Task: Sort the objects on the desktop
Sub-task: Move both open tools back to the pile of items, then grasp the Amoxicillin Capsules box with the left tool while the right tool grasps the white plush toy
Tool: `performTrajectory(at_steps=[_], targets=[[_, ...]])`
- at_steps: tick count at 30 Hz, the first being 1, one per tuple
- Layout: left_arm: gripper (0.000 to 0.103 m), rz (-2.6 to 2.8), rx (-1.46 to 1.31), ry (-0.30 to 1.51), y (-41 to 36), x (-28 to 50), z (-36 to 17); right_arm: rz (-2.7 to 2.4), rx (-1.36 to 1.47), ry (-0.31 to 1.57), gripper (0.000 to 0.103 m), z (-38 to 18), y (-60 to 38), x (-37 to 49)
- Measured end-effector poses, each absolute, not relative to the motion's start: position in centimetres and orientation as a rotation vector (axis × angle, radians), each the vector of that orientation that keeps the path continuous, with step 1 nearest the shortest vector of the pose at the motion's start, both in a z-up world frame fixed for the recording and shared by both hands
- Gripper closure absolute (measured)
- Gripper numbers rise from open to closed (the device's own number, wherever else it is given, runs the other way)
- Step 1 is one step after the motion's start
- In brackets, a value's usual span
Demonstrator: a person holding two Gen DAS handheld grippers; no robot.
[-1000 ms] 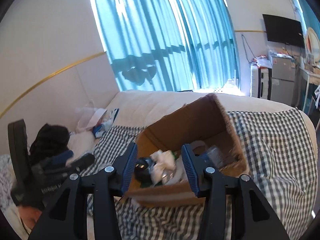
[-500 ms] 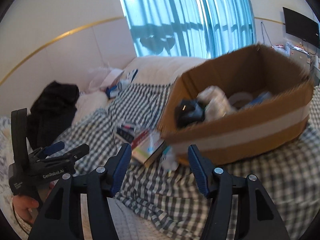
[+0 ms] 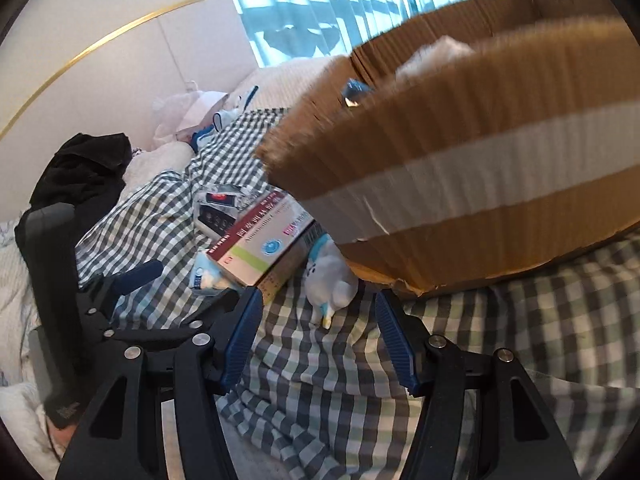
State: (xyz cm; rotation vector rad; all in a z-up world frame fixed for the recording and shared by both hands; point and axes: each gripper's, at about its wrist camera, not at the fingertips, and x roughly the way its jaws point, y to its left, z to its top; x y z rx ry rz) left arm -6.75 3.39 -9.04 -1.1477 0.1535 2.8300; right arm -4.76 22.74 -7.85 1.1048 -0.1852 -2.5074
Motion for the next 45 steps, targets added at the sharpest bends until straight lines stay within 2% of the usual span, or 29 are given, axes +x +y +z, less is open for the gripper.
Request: performTrajectory(at_steps=[9,14,19,20,21,22,31,38,42,45], targets=[[0.000,2.762,-1.198,0.112,4.7,-10.5,-11.1,-2.500,1.176,-0.298,0.045,-9.4,24.3,-6.5],[0.000,2.731,-1.200,0.168,6.0,-11.3,-11.2,-2.530,1.165,-0.244,0.045,-9.0,23.9,-6.1],[0.000,2.751,-1.122,0.189,6.6,-11.8,-10.5,-2.551,1.171,-0.266,0.045,-9.0,24.5,-6.0],[0.002,2.731,-1.123,0.174,6.7,-12.2,-10.6,-2.545,1.172,-0.271,0.045,-9.0,24.5,-6.0],[0.009,2.694,-1.134,0.143,6.7,-12.6,-10.8,-2.542,1.172,-0.275,0.045,-9.0,24.5,-6.0],[0.027,2.654,-1.158,0.109,6.5,-12.9,-11.0,-2.545,1.166,-0.275,0.045,-8.9,24.4,-5.9],[0.028,2.661,-1.223,-0.131,3.0,-10.4,-9.4,-2.532,1.178,-0.281,0.043,-9.3,24.0,-6.2],[0.028,2.729,-1.281,-0.159,2.9,-6.1,-8.5,-2.496,1.180,-0.256,0.043,-9.6,22.6,-5.4],[0.027,2.715,-1.360,-0.281,2.0,-5.6,-9.6,-2.489,1.181,-0.193,0.043,-10.1,21.4,-5.8],[0.019,2.701,-1.404,-0.292,1.7,-6.6,-10.8,-2.486,1.193,-0.206,0.043,-10.7,20.1,-6.6]])
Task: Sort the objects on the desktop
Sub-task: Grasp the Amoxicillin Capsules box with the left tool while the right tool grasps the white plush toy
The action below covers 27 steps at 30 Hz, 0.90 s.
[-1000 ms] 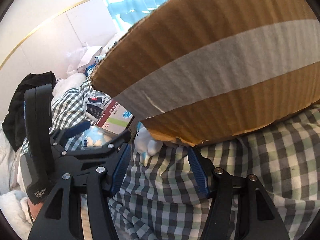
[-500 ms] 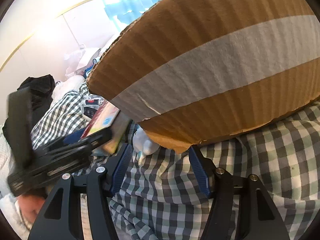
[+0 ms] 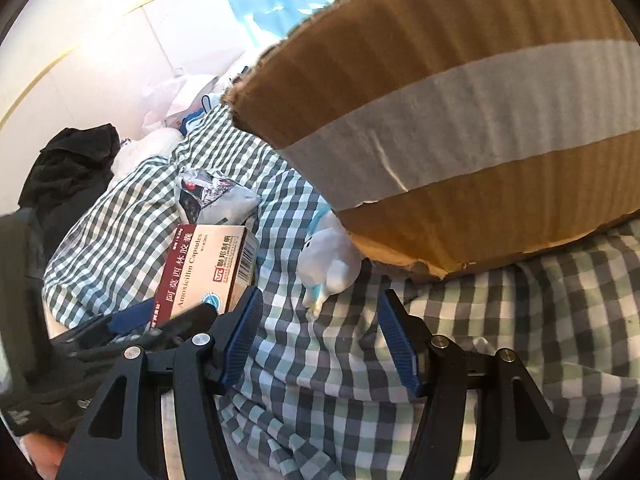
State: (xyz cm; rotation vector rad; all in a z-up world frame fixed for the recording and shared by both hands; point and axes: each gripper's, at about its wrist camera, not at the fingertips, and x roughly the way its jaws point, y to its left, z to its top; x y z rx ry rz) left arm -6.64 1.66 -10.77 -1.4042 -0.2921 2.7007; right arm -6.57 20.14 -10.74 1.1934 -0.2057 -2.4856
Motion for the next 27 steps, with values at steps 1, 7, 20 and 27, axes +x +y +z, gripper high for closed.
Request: performTrajectory(at_steps=[1,7,20,27], targets=[[0.012,2.709,-1.428,-0.274,1.7,-6.9,-11.1,-2.491,1.191,-0.206,0.043,-10.8,19.9,-6.7],[0.006,2.699,-1.431,-0.358,0.9,-7.9,-12.3,-2.479,1.198,-0.254,0.043,-11.4,19.0,-8.6],[0.008,2.649,-1.454,-0.190,3.0,-7.9,-13.0,-2.527,1.245,-0.151,0.062,-12.6,17.0,-10.0],[0.018,2.570,-1.477,-0.115,4.2,-8.5,-13.4,-2.471,1.321,-0.037,0.063,-11.4,18.4,-6.3]])
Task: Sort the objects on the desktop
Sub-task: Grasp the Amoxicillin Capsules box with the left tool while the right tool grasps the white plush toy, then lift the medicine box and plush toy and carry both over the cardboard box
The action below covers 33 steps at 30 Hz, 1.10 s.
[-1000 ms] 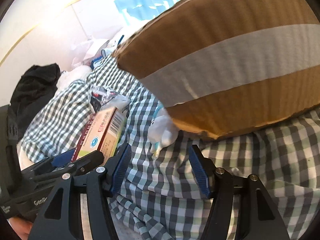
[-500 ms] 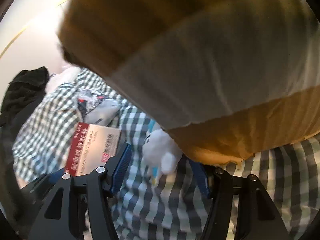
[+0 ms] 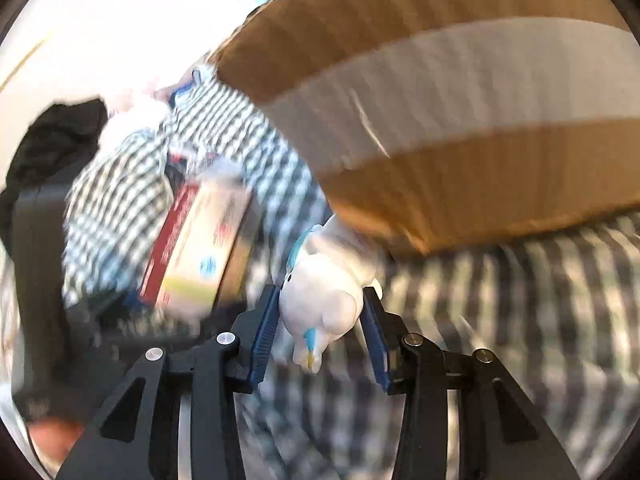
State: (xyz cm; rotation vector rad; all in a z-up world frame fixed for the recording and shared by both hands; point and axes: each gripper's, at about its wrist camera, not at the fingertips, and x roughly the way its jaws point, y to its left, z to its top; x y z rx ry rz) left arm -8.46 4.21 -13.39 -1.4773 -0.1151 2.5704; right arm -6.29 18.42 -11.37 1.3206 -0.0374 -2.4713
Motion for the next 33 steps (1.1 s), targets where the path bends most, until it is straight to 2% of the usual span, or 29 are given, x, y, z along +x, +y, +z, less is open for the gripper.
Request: performTrajectory(at_steps=[1,4,14,18,20,25,27,28,33], targets=[[0.023,2.560,-1.492,-0.096,4.4,-8.5,-13.6,-2.485,1.338,0.017,0.063,-11.5,18.5,-5.7],[0.023,2.559,-1.486,-0.106,4.2,-8.1,-13.5,-2.500,1.355,0.081,0.063,-11.2,18.7,-4.4],[0.023,2.565,-1.529,-0.149,4.3,-4.0,-12.5,-2.491,1.416,0.127,0.061,-11.5,22.2,-1.1],[0.020,2.601,-1.531,-0.156,5.1,-2.7,-12.9,-2.511,1.387,0.122,0.057,-11.4,23.0,-1.2],[0.012,2.657,-1.479,-0.118,5.5,-2.5,-12.6,-2.513,1.377,0.096,0.057,-11.3,23.2,-1.5],[0.012,2.678,-1.435,0.036,6.6,-3.2,-12.9,-2.481,1.419,0.082,0.057,-12.6,23.1,-2.7],[0.019,2.677,-1.442,0.057,6.7,-3.2,-13.4,-2.462,1.424,0.068,0.060,-12.7,23.2,-3.0],[0.028,2.672,-1.445,0.058,6.7,-3.2,-13.5,-2.460,1.425,0.071,0.061,-12.8,22.7,-3.2],[0.028,2.655,-1.447,-0.011,6.5,-4.0,-13.5,-2.495,1.345,0.065,0.062,-10.9,22.8,-2.9]])
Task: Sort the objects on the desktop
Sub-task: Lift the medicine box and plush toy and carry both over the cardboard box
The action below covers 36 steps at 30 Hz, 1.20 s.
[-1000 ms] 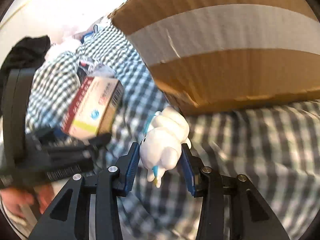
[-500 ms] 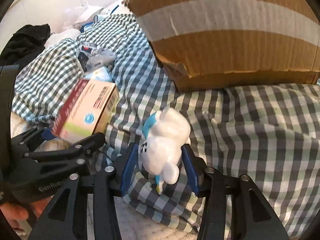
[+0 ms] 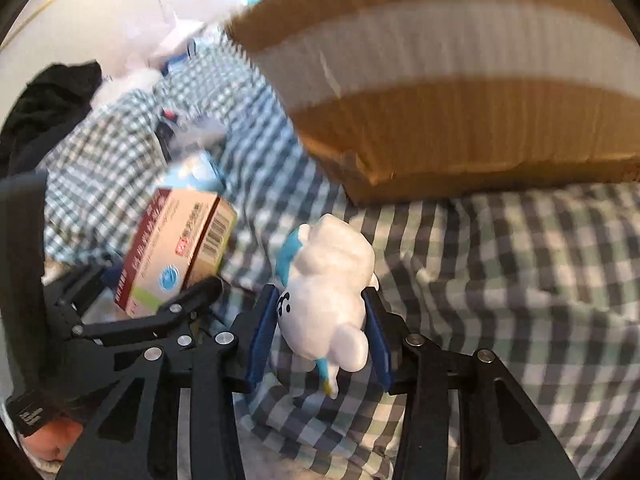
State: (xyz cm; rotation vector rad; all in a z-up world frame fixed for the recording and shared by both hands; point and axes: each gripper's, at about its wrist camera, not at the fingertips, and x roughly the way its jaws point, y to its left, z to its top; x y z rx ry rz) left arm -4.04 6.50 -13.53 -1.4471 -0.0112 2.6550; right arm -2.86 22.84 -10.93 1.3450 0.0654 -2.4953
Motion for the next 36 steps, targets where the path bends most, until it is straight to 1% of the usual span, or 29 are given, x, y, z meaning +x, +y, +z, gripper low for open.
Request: performTrajectory(at_steps=[4,9,15,17,20,24,29,32,36], targets=[[0.028,2.680,-1.391,-0.150,6.0,-3.2,-11.5,-2.512,1.232,0.032,0.062,-8.0,23.1,-1.8],[0.028,2.757,-1.231,-0.219,5.9,-0.9,-7.8,-2.505,1.117,-0.021,0.062,-4.7,23.4,-0.5],[0.028,2.821,-1.106,-0.372,5.2,2.3,-4.0,-2.526,1.005,-0.055,0.062,-1.3,24.2,0.7],[0.028,2.831,-1.084,-0.375,5.1,2.3,-3.1,-2.526,0.970,-0.082,0.062,-0.4,25.0,1.1],[0.028,2.846,-1.047,-0.355,5.4,1.9,-1.5,-2.550,0.921,-0.073,0.062,1.3,25.7,0.6],[0.028,2.848,-0.971,-0.361,6.3,0.8,1.1,-2.575,0.853,-0.099,0.062,4.0,27.2,-1.2],[0.028,2.839,-0.902,-0.360,8.3,-2.3,3.7,-2.642,0.756,-0.143,0.062,7.6,30.3,-4.4],[0.028,2.812,-0.868,-0.398,9.8,-4.8,4.9,-2.664,0.725,-0.207,0.062,8.9,32.5,-6.8],[0.028,2.785,-0.870,-0.389,12.5,-8.4,5.5,-2.707,0.711,-0.267,0.062,9.6,34.5,-10.4]])
